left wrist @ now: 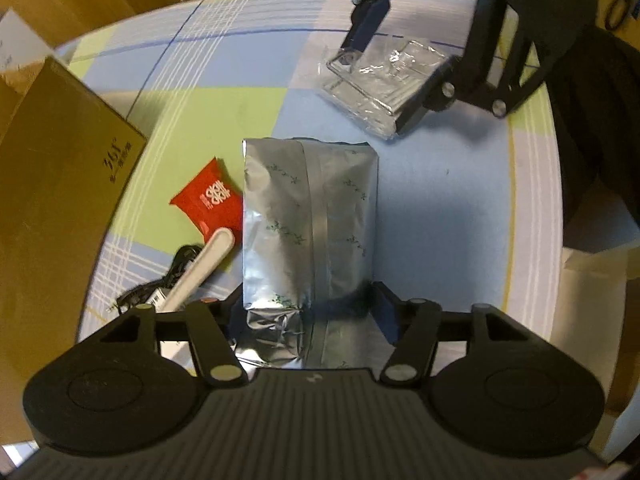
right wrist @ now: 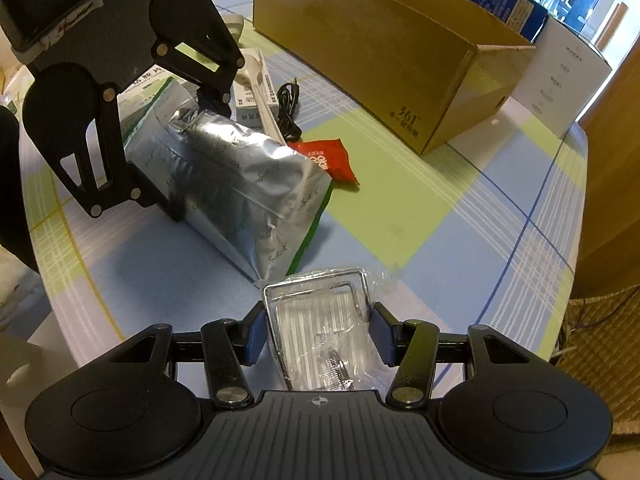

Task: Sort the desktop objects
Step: 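Grasp the foil bag with left gripper while right gripper grasps the hook package, then carry foil bag and hook package into the cardboard box and release both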

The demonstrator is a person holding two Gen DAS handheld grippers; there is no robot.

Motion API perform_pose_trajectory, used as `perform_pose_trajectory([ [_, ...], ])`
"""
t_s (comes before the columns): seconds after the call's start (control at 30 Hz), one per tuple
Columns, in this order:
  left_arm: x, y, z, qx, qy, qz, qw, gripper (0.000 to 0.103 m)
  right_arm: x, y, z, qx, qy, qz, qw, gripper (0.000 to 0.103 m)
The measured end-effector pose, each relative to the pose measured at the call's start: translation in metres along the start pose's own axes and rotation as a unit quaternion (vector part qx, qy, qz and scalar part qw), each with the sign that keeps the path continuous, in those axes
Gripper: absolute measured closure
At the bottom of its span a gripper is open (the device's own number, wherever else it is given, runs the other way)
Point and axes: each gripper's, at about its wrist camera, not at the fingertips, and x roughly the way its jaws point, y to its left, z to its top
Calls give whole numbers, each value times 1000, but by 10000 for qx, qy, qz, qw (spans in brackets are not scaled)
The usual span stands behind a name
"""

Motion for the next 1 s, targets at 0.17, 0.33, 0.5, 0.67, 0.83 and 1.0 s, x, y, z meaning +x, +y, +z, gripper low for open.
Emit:
perform_pose_trajectory([
  [0.17,-5,-1,-1,-261,-9,107,9996,65,0,2,1,105,45,-15,9999,53],
  [0.33,-13,-1,-7,-630,54,190,9978,67,-10,1,2,356,-25,-39,9994,53],
  [0.5,-30,1,-13,-1157,-27,271,9929,67,-27,1,5,555,-144,-139,9983,53],
  [0.67,-52,6,-13,-1583,-181,352,9866,67,-44,0,13,770,-265,-256,9963,53],
  [0.83,-76,19,-13,-2173,-325,439,9746,67,-59,-2,27,1199,-384,-349,9914,53],
  [1.0,-104,35,-16,-2640,-439,580,9618,67,-76,-1,50,1635,-555,-397,9842,53],
])
